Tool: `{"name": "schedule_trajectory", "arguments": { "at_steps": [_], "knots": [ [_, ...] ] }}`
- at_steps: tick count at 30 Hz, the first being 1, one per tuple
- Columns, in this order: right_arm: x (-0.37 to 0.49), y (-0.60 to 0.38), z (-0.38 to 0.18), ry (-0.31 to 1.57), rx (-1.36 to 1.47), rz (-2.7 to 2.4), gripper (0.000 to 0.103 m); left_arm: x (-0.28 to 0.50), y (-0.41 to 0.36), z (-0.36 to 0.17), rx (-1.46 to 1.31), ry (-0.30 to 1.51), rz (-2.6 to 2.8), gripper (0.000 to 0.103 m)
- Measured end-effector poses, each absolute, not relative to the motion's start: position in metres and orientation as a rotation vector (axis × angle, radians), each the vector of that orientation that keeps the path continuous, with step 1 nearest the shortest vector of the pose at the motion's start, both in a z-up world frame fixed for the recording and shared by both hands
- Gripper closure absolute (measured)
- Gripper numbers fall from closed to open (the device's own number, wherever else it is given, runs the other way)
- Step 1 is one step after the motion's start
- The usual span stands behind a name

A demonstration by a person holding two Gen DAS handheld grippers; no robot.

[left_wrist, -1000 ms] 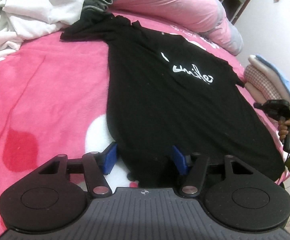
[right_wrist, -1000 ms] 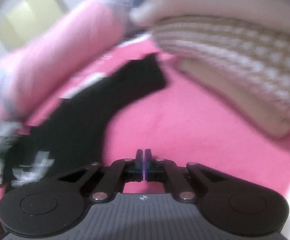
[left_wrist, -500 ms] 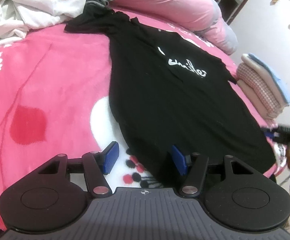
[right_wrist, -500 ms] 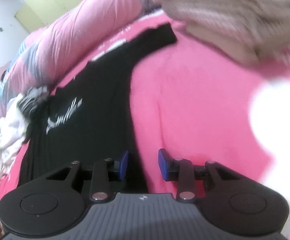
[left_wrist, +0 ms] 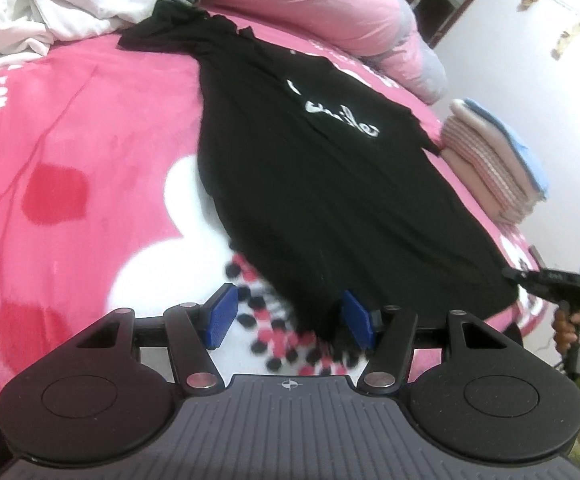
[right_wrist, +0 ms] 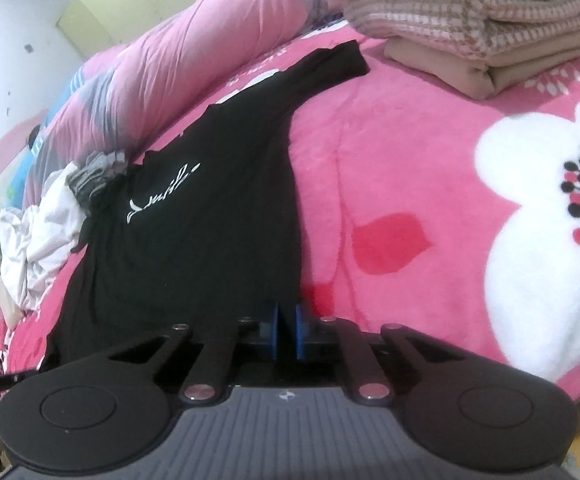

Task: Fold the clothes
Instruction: 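Close the right gripper on the T-shirt hem while the left gripper moves to the hem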

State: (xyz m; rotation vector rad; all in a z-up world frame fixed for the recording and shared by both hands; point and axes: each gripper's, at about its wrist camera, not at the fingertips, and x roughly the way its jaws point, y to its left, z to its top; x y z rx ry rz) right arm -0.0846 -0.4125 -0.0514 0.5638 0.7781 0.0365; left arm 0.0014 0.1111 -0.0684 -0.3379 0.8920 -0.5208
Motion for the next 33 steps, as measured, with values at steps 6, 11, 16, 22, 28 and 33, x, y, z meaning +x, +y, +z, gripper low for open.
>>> {"name": "schedule_trajectory", "arguments": {
  "at_steps": [6, 11, 16, 22, 28, 33],
  "knots": [
    [-0.086, -0.411, -0.055, 0.767, 0.578, 0.027, 0.096, 0.003, 0.113, -0.066, -0.338, 0.843, -0.470, 0.044],
    [-0.086, -0.410, -0.057, 0.760, 0.586, 0.019, 0.096, 0.010, 0.080, -0.046, -0.179, 0.740, -0.458, 0.040],
    [-0.087, -0.409, -0.059, 0.756, 0.597, 0.011, 0.096, 0.005, 0.021, -0.054, 0.225, 0.666, -0.349, 0.043],
    [-0.088, -0.407, -0.059, 0.751, 0.594, 0.008, 0.096, -0.019, 0.070, -0.058, 0.070, 0.720, -0.224, 0.052],
    [-0.086, -0.409, -0.062, 0.745, 0.612, 0.017, 0.095, -0.033, 0.144, -0.060, -0.373, 0.785, -0.280, 0.047],
    [-0.087, -0.410, -0.062, 0.736, 0.645, 0.011, 0.095, -0.013, 0.138, -0.068, -0.521, 0.813, -0.388, 0.044]
  ]
}}
